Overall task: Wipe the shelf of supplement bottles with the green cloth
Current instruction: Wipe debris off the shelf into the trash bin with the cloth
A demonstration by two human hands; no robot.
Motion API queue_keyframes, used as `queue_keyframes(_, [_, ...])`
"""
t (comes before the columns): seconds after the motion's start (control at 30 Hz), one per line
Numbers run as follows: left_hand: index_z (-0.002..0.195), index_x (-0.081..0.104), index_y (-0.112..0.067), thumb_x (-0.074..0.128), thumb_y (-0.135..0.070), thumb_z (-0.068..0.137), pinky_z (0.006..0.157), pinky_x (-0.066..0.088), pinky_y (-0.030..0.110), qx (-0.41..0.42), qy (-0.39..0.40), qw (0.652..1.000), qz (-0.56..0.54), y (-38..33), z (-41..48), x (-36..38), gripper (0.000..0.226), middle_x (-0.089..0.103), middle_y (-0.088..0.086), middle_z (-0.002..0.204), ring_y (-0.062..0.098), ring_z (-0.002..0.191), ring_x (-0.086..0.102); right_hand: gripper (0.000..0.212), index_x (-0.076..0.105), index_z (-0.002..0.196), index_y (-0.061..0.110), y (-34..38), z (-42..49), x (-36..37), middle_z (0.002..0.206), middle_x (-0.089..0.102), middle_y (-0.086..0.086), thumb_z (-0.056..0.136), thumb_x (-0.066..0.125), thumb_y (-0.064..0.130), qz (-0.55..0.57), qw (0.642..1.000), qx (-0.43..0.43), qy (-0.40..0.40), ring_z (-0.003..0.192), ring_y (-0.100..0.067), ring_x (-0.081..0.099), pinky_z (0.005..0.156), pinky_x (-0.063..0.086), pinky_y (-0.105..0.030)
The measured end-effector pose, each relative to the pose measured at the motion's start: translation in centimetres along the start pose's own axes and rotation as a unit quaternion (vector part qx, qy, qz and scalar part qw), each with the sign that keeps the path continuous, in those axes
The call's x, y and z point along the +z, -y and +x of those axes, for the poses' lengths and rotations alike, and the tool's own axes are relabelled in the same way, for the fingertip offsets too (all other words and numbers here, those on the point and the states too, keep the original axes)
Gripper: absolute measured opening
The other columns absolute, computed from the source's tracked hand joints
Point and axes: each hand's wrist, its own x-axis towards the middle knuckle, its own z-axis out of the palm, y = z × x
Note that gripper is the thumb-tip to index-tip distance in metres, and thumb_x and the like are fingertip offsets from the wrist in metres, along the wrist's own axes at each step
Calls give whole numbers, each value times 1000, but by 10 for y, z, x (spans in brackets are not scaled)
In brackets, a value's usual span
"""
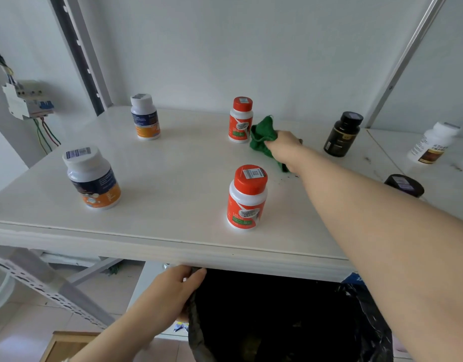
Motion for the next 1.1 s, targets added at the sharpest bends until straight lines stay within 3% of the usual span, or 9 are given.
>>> queue_keyframes(0.1, [84,68,-21,55,-35,87,71,59,38,-6,-3,1000,-2,-1,0,2,19,73,7,89,24,82,70,27,58,114,13,-10,-12,5,117,60,-16,92,44,21,38,998,-37,30,106,-31,55,81,41,-31])
queue_keyframes(0.2, [86,67,-20,54,-30,89,62,58,33,-5,0,1000,-23,-4,-2,3,16,73,11,91,26,78,71,25,59,112,14,-19,-29,2,116,61,-14,92,46,22,59,996,-53,49,107,-30,55,92,43,-35])
queue_keyframes(0.27, [87,67,-19,53,-29,89,60,58,32,-3,1,1000,-28,-7,-4,5,16,72,12,92,26,78,71,24,60,111,15,-25,-40,-1,111,62,-13,92,47,22,64,995,-57,52,102,-28,56,89,43,-34])
queue_keyframes(0.43, [90,66,-19,52,-31,90,74,59,42,1,3,1000,-13,-10,-6,4,18,73,11,92,29,80,71,25,59,114,14,-33,-58,-12,97,58,-5,92,48,20,95,993,-42,54,90,-21,53,79,38,-25])
queue_keyframes(0.57, [88,67,-21,53,-30,90,68,59,37,-2,10,1000,-25,-8,-5,4,17,74,6,85,24,74,72,27,59,114,10,-23,-48,-29,105,63,-10,92,48,22,157,984,-7,-83,98,-25,57,86,43,-30])
queue_keyframes(0.7, [89,67,-21,53,-28,91,63,58,33,-4,13,999,-40,-7,-6,3,17,74,6,84,23,73,72,30,56,120,11,-12,-31,-52,98,61,-4,94,43,19,82,980,17,-179,100,-25,56,77,40,-26])
queue_keyframes(0.8, [88,68,-16,53,-28,91,62,58,32,-7,9,999,-48,-5,-10,3,19,72,10,83,25,71,70,33,53,124,10,-17,-24,-48,121,59,-13,95,42,19,9,991,61,-117,111,-30,55,83,41,-29])
queue_keyframes(0.9, [90,67,-10,53,-28,90,59,58,32,-16,6,998,-57,-2,-13,2,23,69,12,78,24,66,67,35,53,123,5,-29,-28,-30,105,56,-14,94,41,21,-40,996,71,-33,97,-27,53,77,39,-28])
queue_keyframes(1.1, [93,63,-4,52,-28,91,59,57,30,-24,-6,998,-61,0,-11,3,27,67,13,83,24,67,65,31,56,118,8,-37,-67,-20,119,60,-17,94,42,22,-4,999,19,-29,102,-31,55,77,41,-30])
